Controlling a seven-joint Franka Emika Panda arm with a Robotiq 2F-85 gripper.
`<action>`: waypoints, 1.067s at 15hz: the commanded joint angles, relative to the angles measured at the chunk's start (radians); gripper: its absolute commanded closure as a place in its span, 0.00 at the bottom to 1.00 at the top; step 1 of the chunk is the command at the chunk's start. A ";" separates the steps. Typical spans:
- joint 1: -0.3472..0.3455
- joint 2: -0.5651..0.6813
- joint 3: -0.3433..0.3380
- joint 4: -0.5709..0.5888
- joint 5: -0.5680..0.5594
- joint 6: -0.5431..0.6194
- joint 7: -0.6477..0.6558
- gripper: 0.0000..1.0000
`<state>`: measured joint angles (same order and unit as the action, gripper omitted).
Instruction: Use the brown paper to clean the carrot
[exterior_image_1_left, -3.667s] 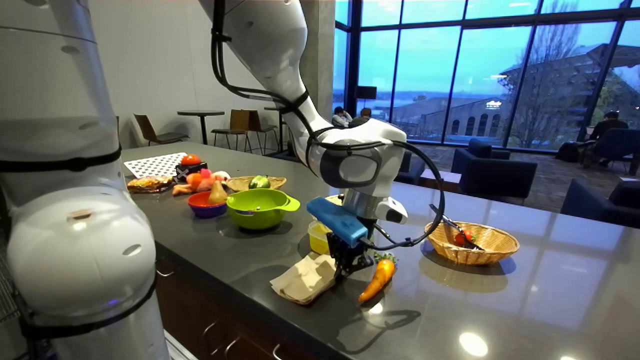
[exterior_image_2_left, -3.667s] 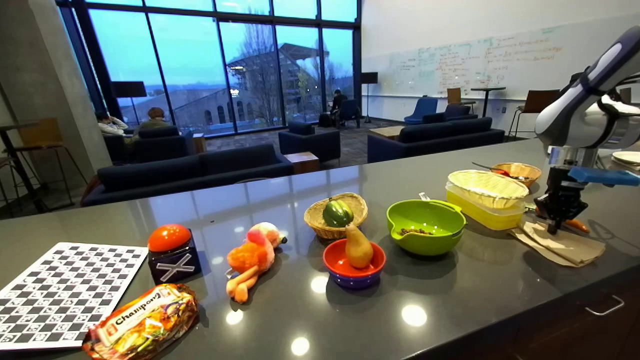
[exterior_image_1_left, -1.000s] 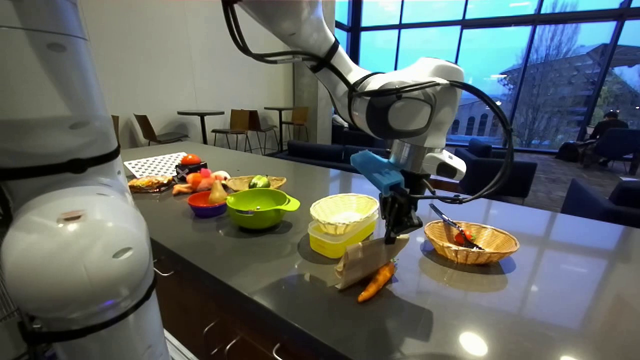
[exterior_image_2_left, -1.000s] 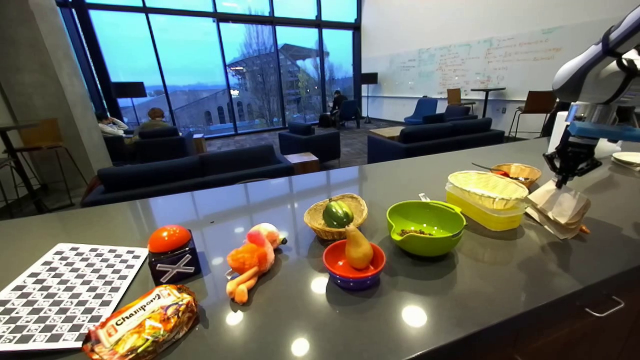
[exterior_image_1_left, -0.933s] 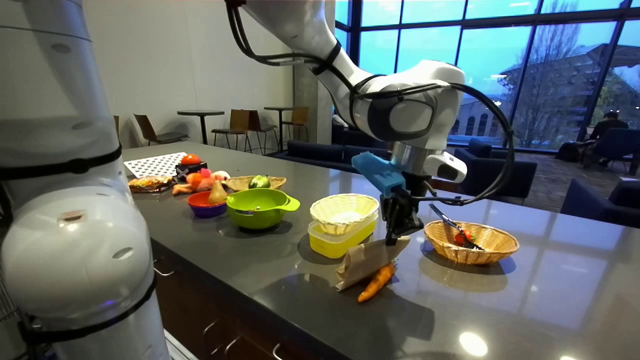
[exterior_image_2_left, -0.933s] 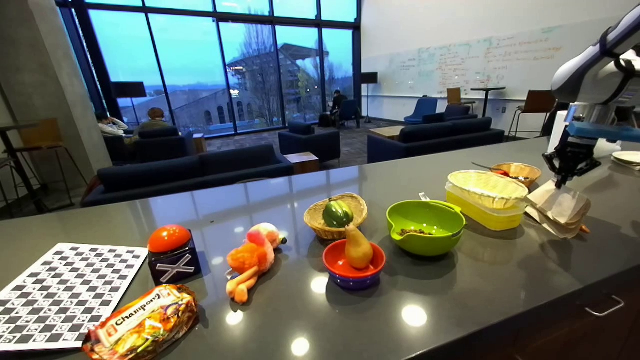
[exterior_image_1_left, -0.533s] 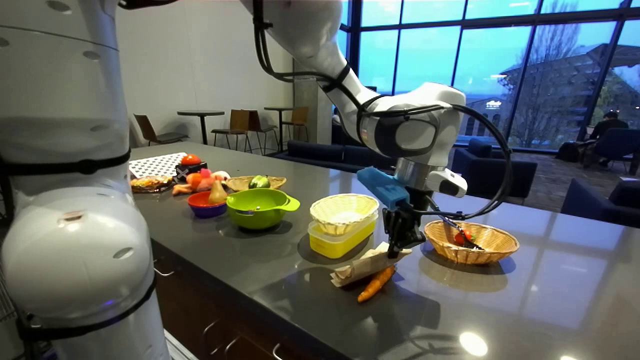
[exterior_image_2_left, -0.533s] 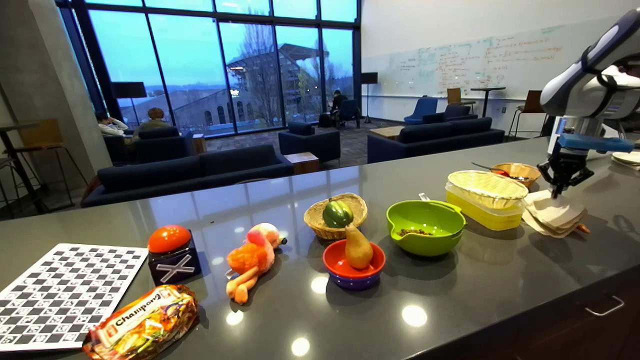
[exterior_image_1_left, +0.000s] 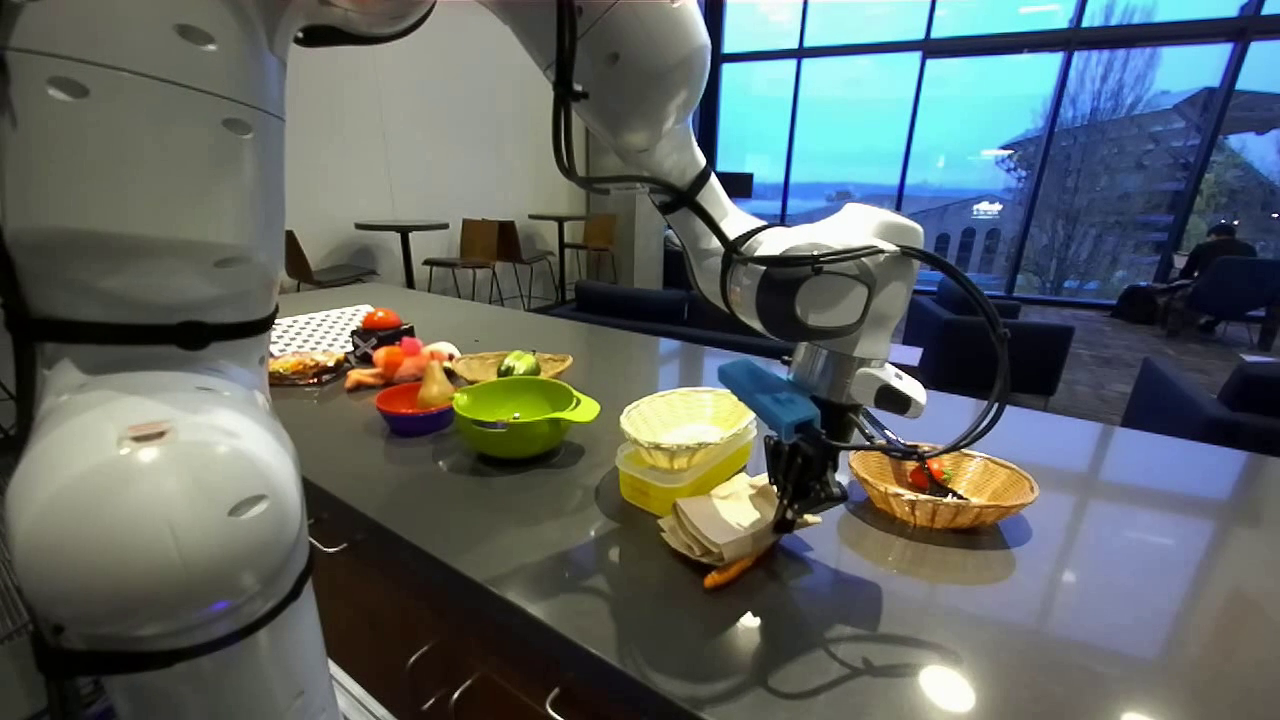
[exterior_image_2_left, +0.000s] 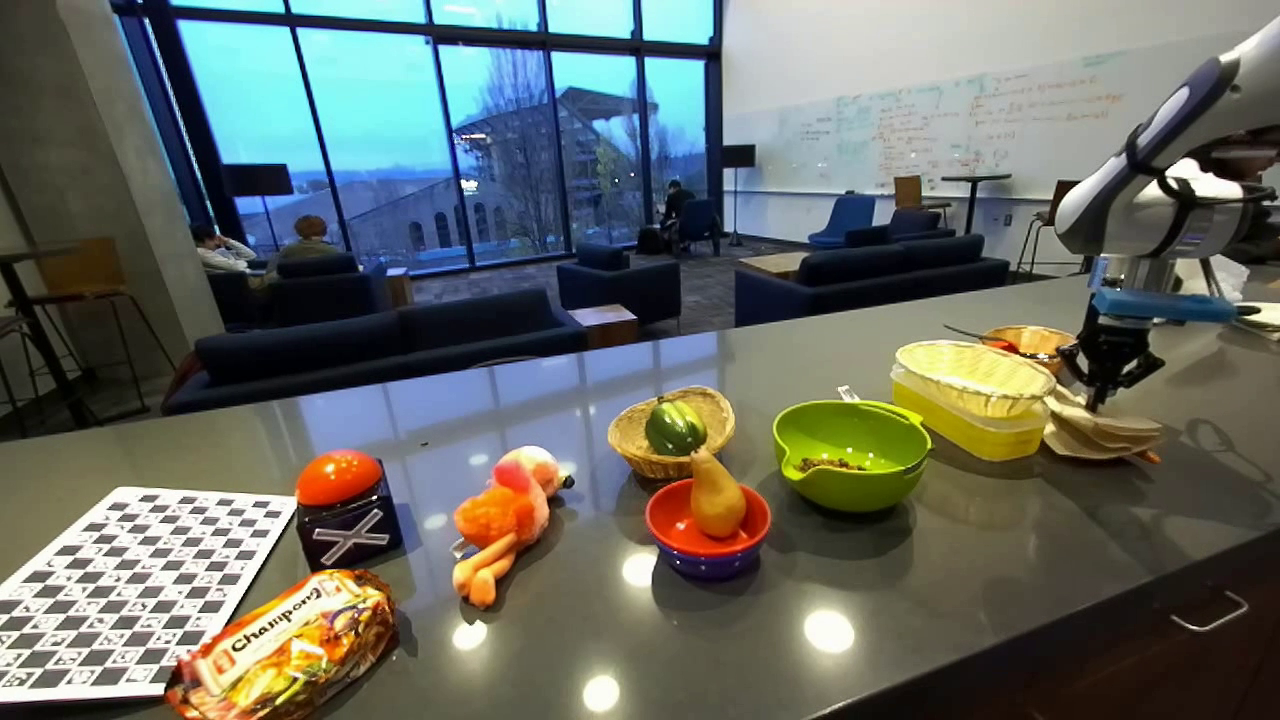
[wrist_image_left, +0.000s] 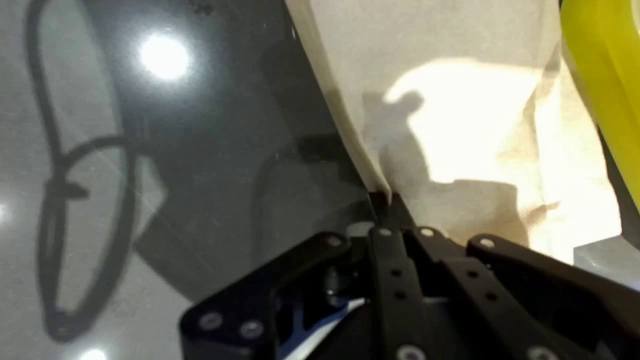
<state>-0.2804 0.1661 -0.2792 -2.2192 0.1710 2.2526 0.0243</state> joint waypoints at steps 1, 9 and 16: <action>-0.007 -0.004 0.007 0.018 0.005 -0.002 -0.015 1.00; 0.005 -0.103 0.003 -0.062 -0.028 0.014 0.010 1.00; 0.002 -0.153 0.002 -0.150 -0.014 0.045 -0.011 1.00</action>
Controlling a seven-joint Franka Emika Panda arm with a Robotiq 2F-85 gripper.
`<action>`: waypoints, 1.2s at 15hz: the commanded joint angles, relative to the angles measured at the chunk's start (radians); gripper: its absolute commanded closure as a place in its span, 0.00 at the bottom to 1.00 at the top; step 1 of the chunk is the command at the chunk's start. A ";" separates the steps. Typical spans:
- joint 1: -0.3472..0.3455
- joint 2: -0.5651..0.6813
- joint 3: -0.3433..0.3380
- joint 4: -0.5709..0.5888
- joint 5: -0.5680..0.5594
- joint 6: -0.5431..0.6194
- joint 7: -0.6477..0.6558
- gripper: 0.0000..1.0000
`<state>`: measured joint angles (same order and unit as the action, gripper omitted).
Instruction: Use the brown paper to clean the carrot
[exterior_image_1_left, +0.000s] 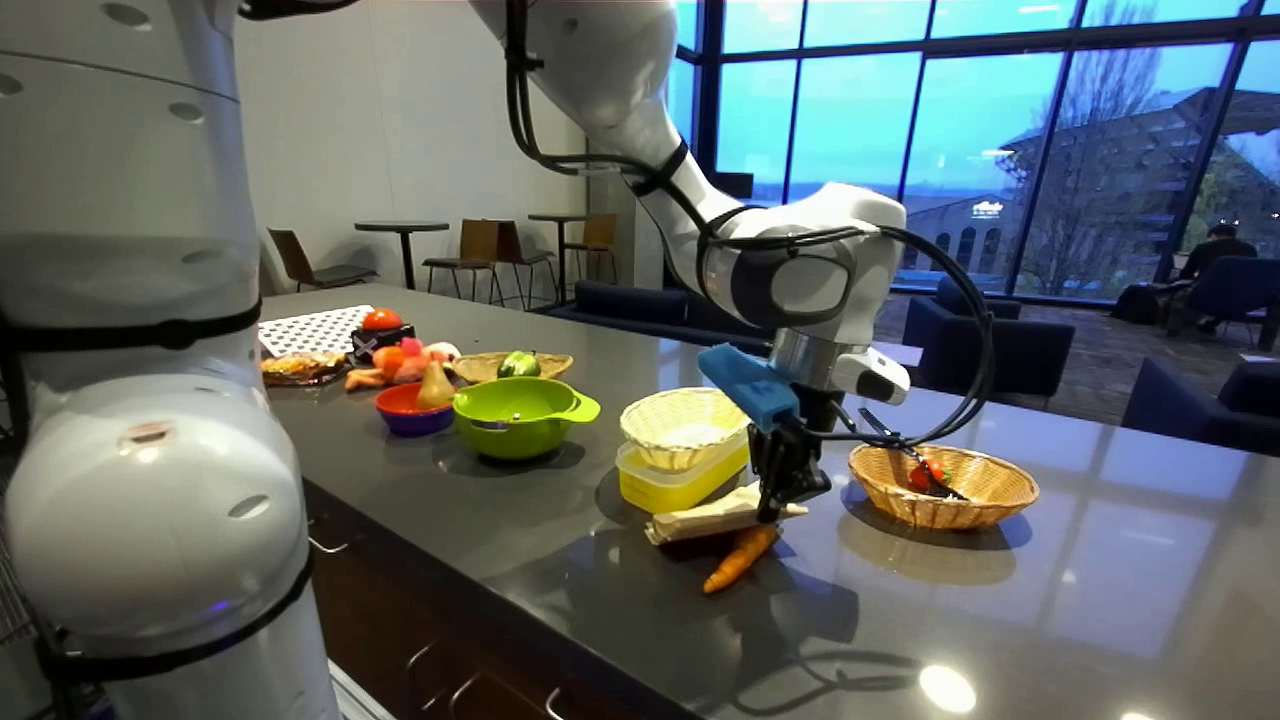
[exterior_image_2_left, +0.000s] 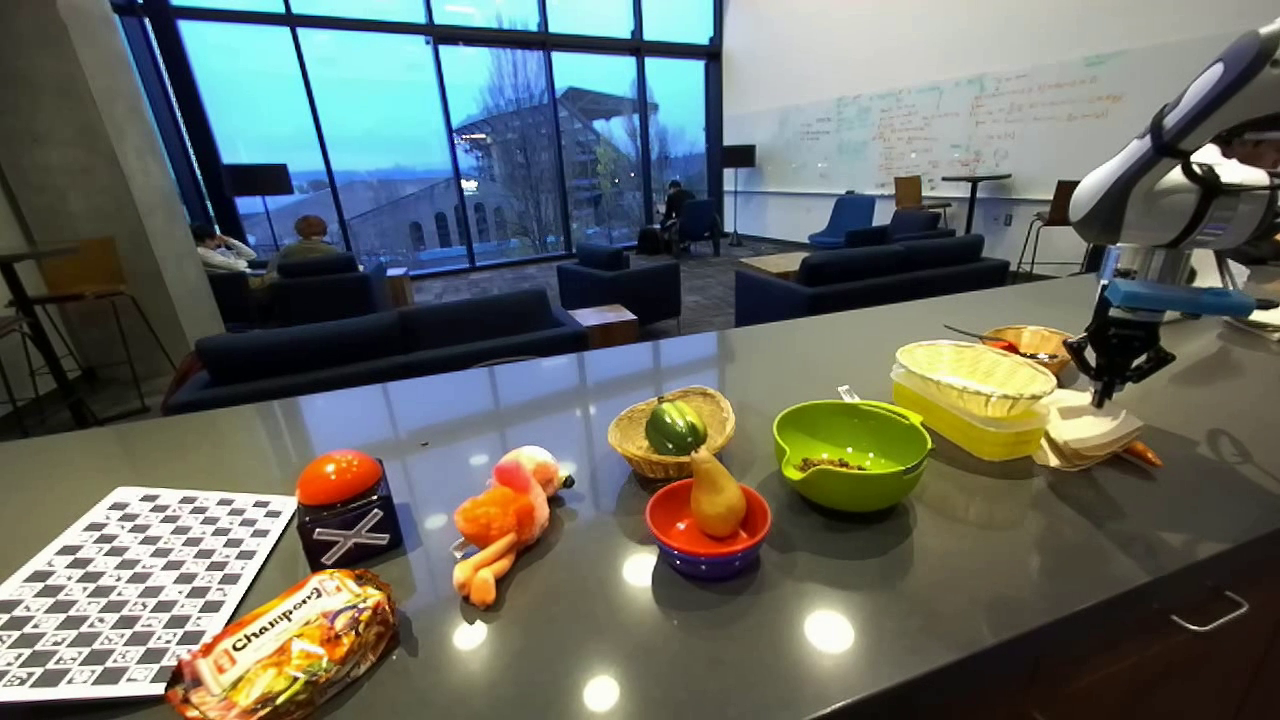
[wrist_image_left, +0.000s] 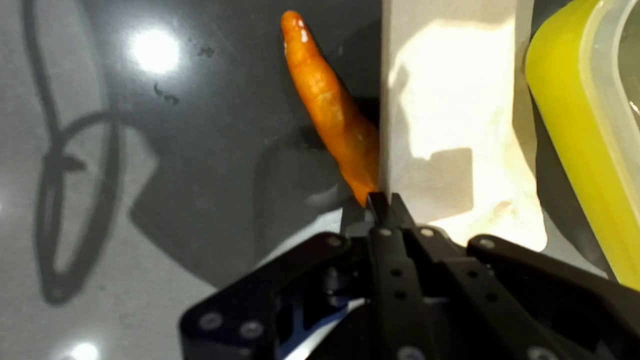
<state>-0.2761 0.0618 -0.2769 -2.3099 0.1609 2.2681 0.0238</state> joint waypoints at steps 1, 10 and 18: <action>-0.002 -0.049 0.001 -0.067 0.000 0.038 -0.015 1.00; -0.016 -0.050 -0.012 -0.140 0.026 0.106 -0.041 1.00; -0.014 -0.082 -0.015 -0.210 0.025 0.138 -0.038 1.00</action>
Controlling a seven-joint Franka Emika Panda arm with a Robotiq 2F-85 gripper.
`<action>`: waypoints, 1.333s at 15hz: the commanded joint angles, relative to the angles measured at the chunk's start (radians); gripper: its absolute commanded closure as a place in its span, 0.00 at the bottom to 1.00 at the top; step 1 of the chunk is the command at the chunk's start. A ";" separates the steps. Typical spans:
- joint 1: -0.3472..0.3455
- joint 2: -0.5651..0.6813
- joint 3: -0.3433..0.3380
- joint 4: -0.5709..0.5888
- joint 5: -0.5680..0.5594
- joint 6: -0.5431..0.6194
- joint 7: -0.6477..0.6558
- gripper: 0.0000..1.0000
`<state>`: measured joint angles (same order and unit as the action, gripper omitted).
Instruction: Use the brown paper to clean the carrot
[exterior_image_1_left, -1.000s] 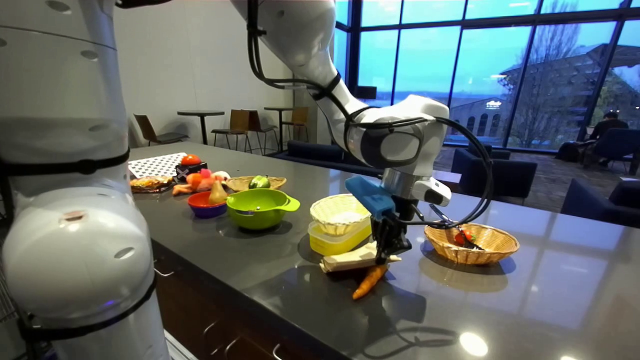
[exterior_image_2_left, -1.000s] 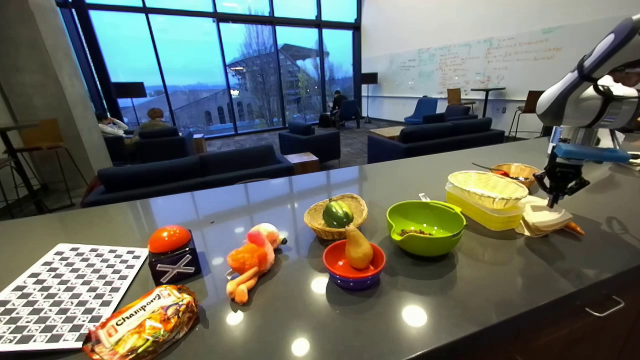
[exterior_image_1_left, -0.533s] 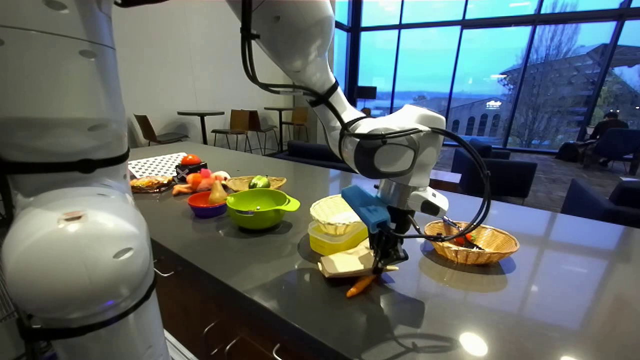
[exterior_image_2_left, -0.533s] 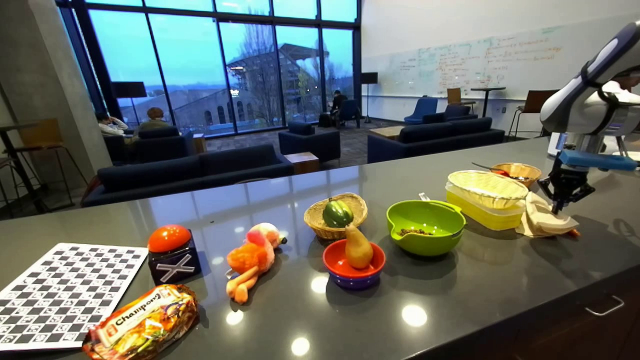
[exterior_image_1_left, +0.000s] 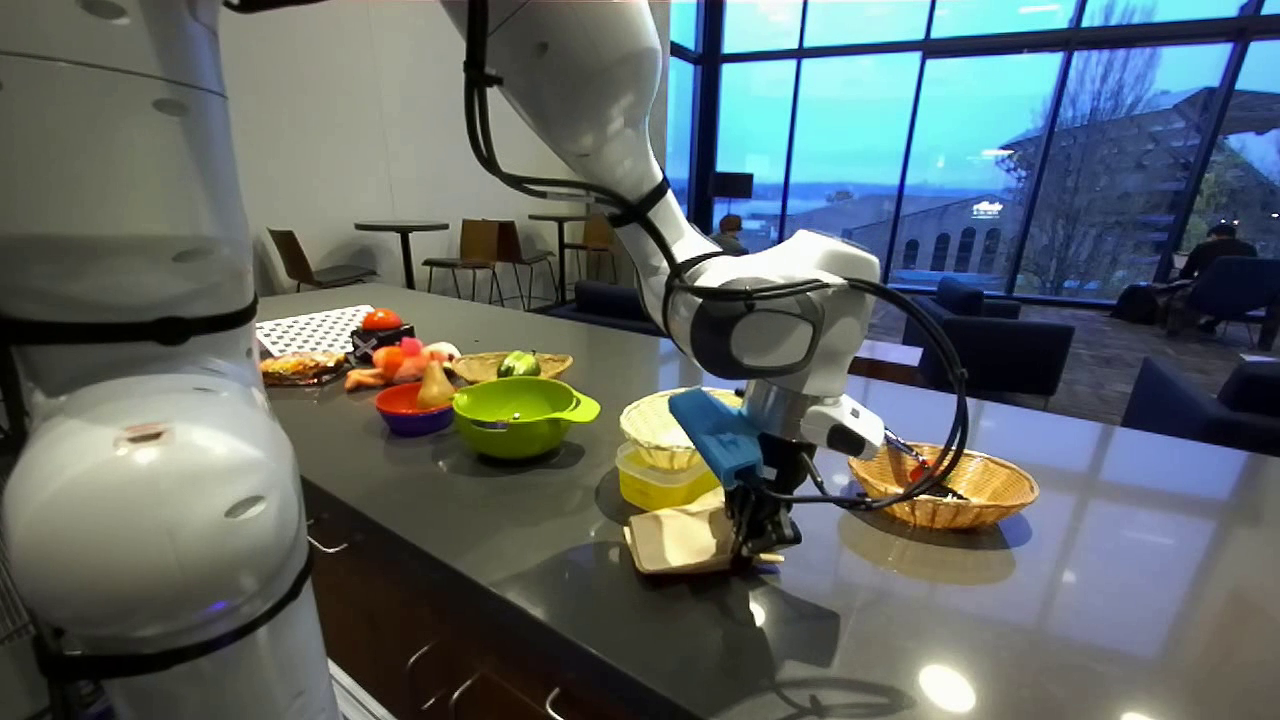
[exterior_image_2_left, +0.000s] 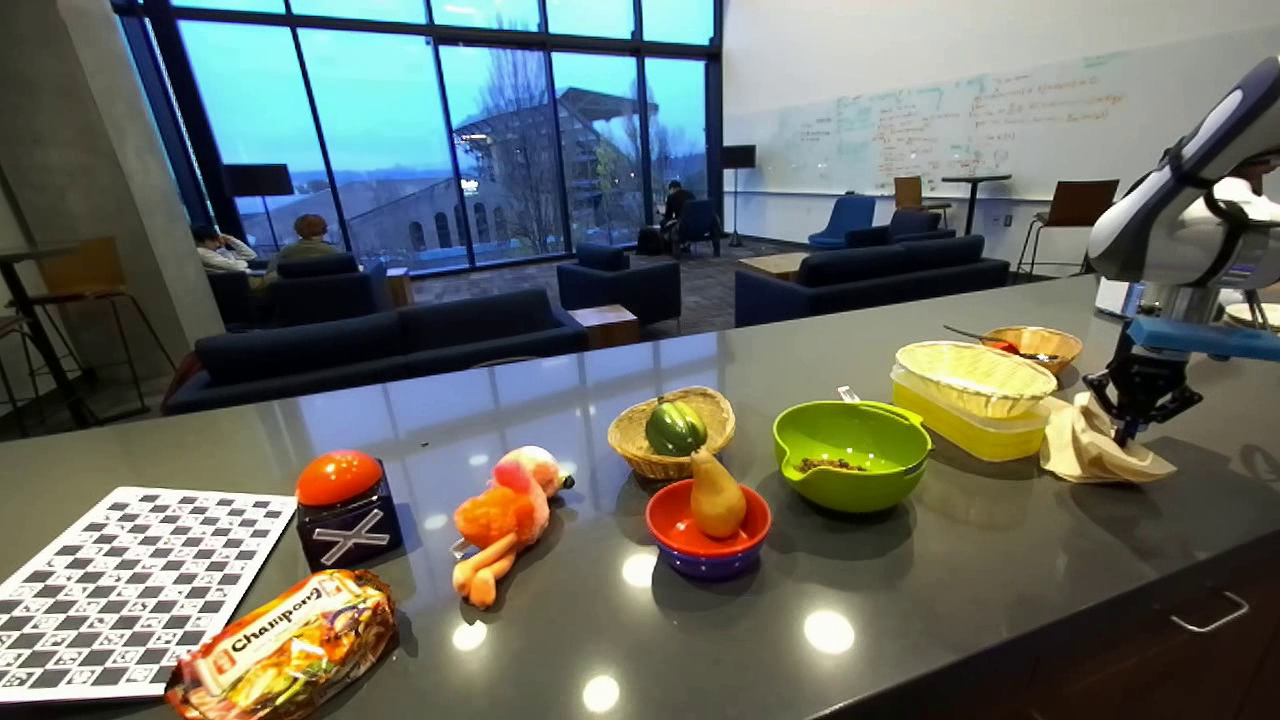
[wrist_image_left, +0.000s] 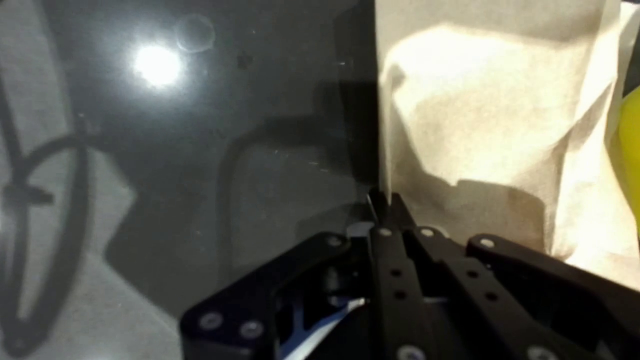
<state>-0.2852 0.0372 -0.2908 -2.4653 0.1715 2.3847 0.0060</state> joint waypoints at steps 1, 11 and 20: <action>-0.005 -0.066 -0.001 -0.065 0.013 0.025 -0.020 1.00; 0.008 -0.160 0.011 -0.120 -0.018 0.045 -0.003 1.00; 0.026 -0.205 0.020 -0.169 0.021 0.046 -0.029 1.00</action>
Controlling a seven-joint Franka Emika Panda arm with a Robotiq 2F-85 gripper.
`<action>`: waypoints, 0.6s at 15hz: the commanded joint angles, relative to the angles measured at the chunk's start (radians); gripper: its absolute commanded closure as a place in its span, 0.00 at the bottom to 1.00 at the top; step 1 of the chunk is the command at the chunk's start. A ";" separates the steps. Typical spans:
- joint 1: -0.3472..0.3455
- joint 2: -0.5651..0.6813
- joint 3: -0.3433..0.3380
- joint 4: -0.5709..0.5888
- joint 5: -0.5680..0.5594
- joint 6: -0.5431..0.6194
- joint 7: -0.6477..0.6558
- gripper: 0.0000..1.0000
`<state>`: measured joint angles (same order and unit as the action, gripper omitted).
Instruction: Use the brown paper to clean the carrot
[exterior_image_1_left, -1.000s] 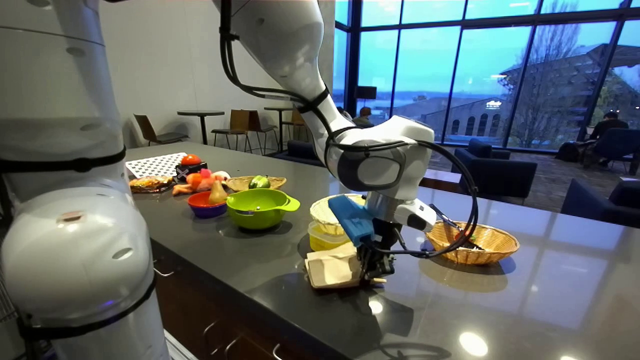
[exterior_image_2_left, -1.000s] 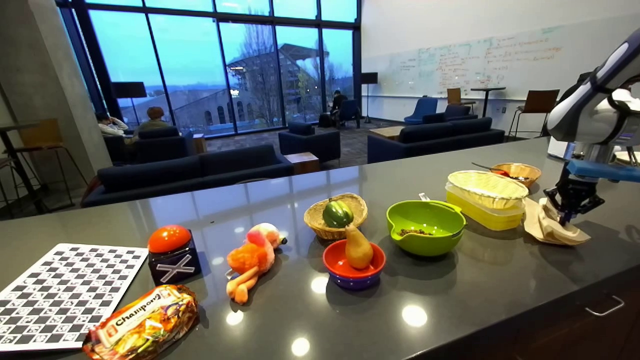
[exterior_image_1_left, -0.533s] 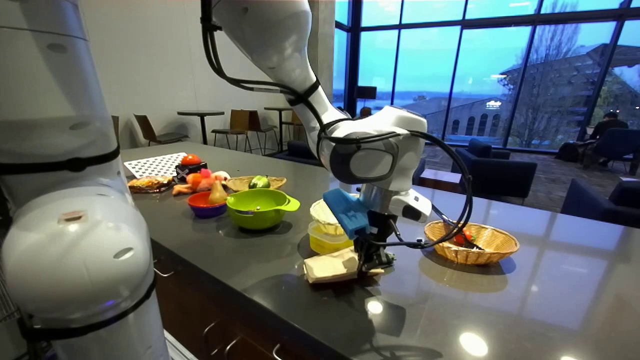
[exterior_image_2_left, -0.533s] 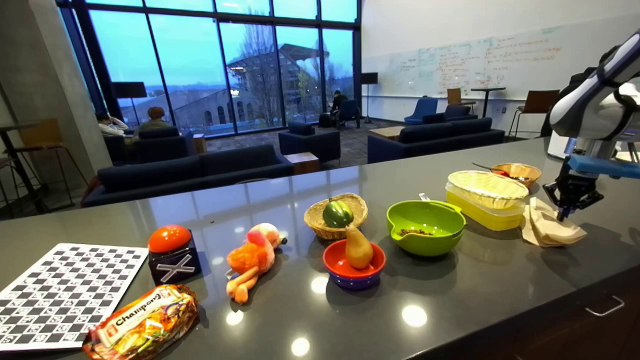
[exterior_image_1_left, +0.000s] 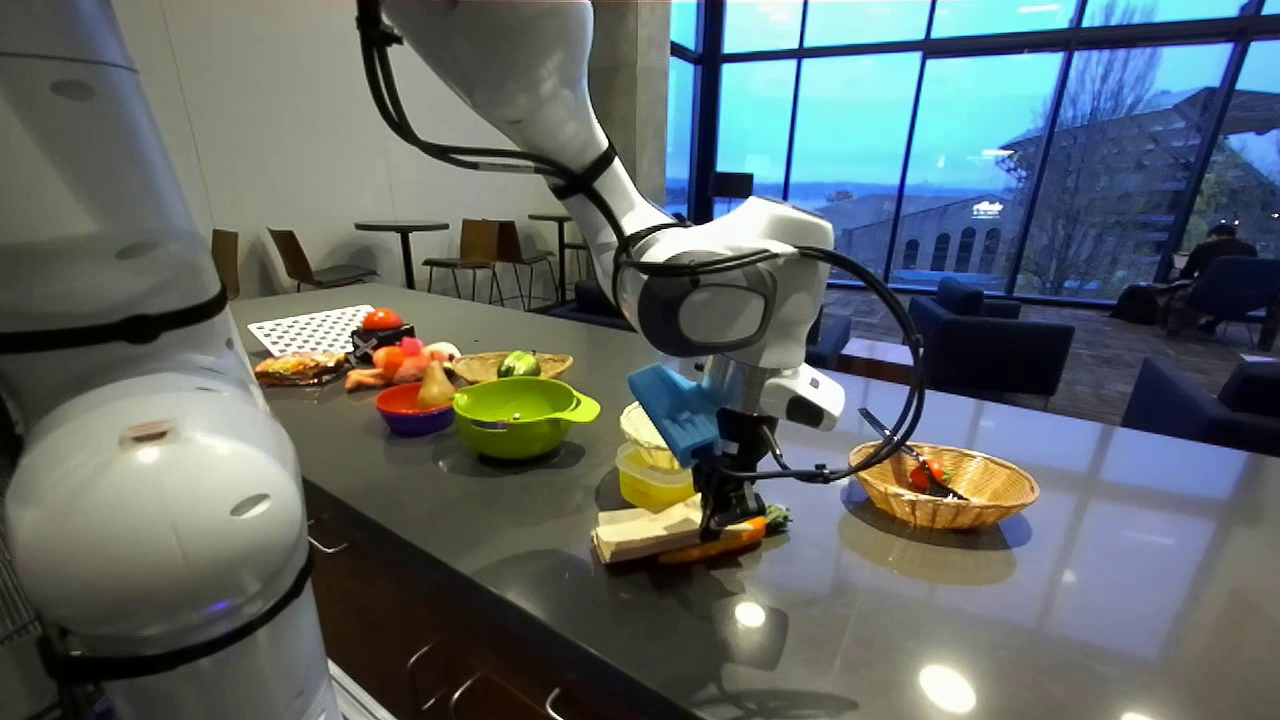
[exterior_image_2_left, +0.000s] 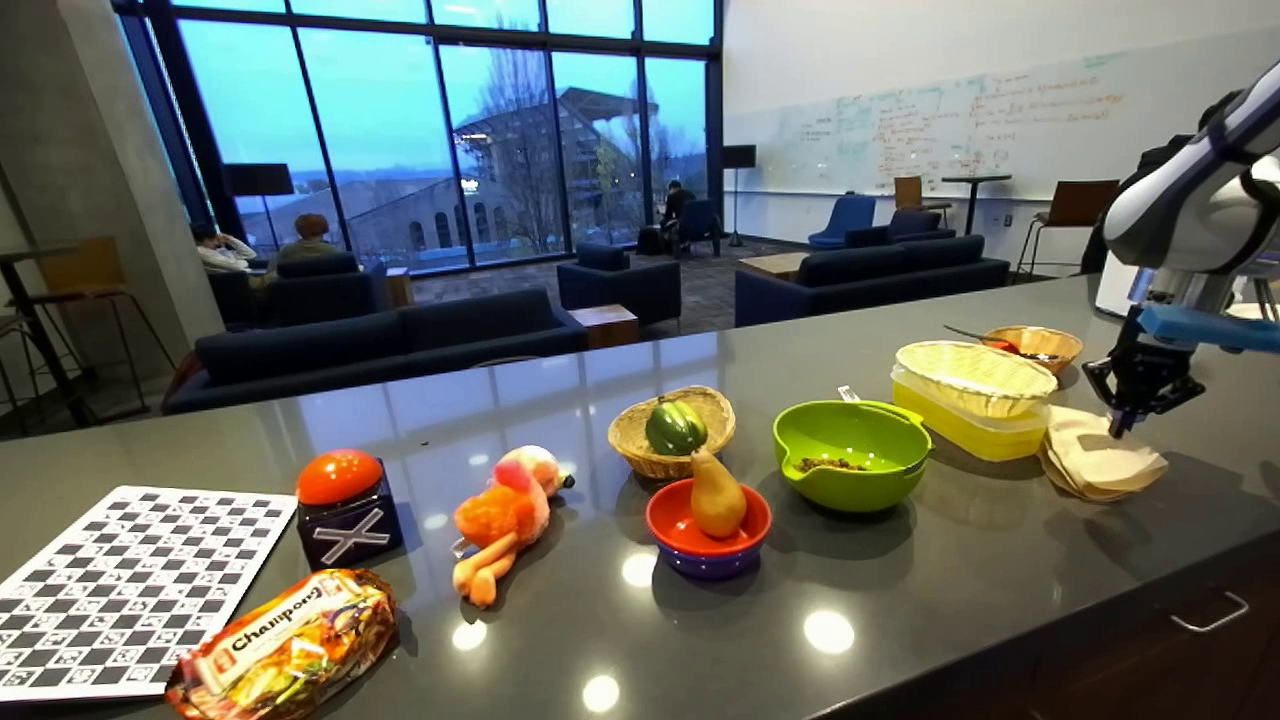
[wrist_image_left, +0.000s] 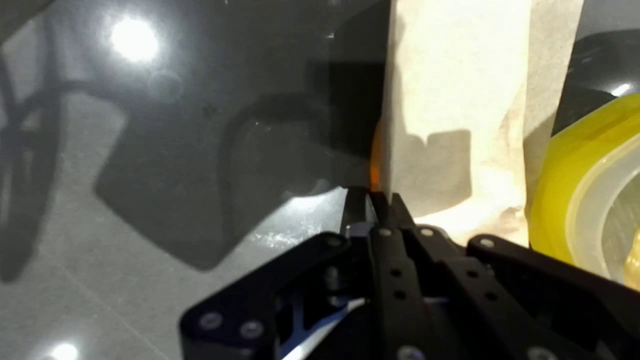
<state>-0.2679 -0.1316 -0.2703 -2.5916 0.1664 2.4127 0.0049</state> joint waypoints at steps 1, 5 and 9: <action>0.012 -0.039 0.000 -0.053 0.033 0.016 -0.030 1.00; 0.024 -0.037 0.000 -0.070 0.053 0.016 -0.048 1.00; 0.029 -0.038 0.001 -0.064 0.052 0.017 -0.052 1.00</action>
<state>-0.2414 -0.1370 -0.2699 -2.6345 0.1968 2.4128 -0.0231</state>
